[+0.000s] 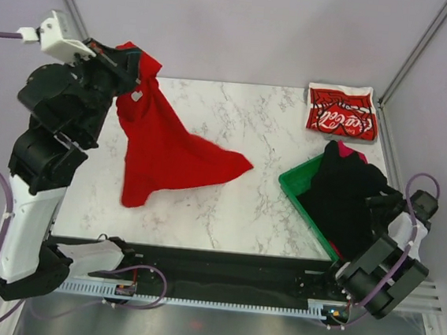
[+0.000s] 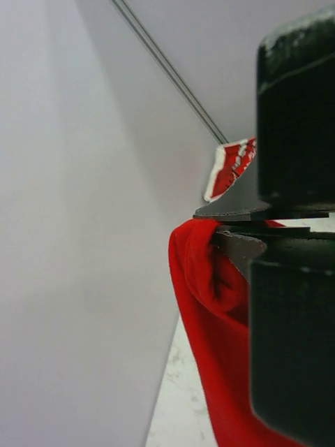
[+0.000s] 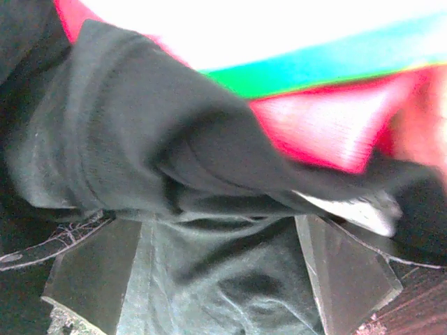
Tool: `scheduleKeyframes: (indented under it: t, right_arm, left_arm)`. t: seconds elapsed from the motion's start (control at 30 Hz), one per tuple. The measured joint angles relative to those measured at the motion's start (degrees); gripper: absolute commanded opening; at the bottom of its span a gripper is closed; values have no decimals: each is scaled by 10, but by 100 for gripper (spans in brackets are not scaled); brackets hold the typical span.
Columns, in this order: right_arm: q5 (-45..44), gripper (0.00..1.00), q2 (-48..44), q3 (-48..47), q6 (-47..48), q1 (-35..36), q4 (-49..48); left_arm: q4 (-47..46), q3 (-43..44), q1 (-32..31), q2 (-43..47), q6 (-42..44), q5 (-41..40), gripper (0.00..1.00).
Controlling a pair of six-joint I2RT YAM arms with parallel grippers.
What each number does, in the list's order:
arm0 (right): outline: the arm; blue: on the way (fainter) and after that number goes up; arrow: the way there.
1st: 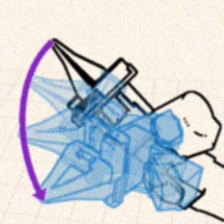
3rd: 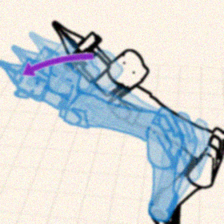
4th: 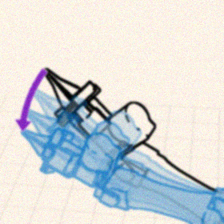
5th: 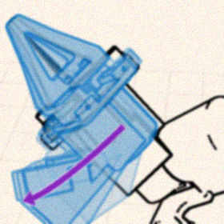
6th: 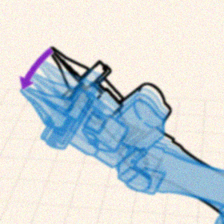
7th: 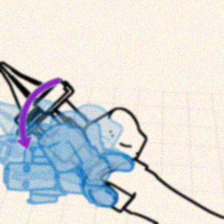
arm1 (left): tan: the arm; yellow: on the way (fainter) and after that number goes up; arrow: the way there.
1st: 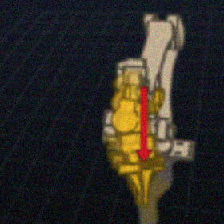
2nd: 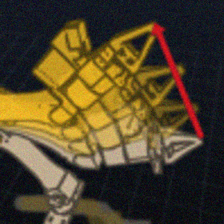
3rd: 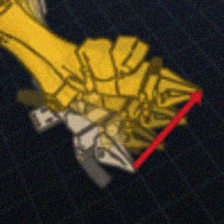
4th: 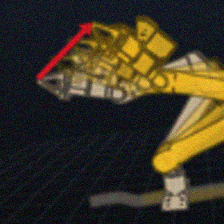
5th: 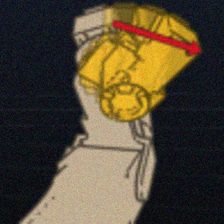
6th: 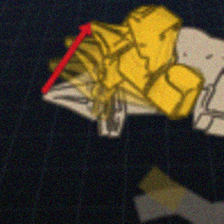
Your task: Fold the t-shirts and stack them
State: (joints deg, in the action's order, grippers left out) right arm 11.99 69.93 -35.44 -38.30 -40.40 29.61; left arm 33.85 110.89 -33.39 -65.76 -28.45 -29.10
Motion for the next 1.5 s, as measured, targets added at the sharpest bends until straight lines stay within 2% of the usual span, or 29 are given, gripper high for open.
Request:
scheduleKeyframes:
  t: [0.17,0.27,0.37,0.57,0.67,0.77,0.87,0.9,1.0,1.03,1.13,1.27,1.4,1.43,1.47,1.5]
  right_arm:
    - [-29,98,-54,8,-31,-118,12]
    - [-46,98,-91,8,-38,-122,24]
    - [-89,98,-148,-24,-47,-32,61]
    - [-150,98,-220,-183,-76,147,68]
    - [-169,98,-225,-219,-80,224,56]
    - [-196,98,-200,-237,-73,339,53]
    - [-242,98,-122,-275,-55,496,61]
    - [-261,98,-85,-291,-49,558,65]
    - [-296,98,4,-301,-45,682,69]
    - [-300,98,25,-288,-45,715,73]
    - [-301,97,27,-235,-47,740,81]
    - [-290,89,-16,-175,-57,736,84]
    - [-268,82,-79,-108,-82,761,63]
    - [-259,81,-93,-82,-91,774,56]
    - [-254,80,-98,-62,-98,784,49]
    - [-247,79,-98,-42,-105,793,42]
  left_arm:
    - [42,-40,9,-20,4,24,2]
    - [68,-49,11,-43,9,67,2]
    - [75,-40,12,-66,16,136,2]
    - [78,59,12,-127,16,249,2]
    - [75,92,12,-132,24,247,5]
    - [67,90,26,-114,32,210,6]
    - [50,29,105,-81,28,203,8]
    - [47,-3,157,-76,21,215,8]
    - [41,-81,245,-83,4,251,21]
    - [37,-109,261,-95,1,266,35]
    - [30,-182,285,-168,-4,317,60]
    - [42,-258,288,-264,-2,357,70]
    - [59,-271,288,-293,-1,376,77]
    - [57,-271,288,-289,-1,381,81]
    - [54,-271,288,-282,-1,383,92]
    - [52,-271,287,-275,1,383,97]
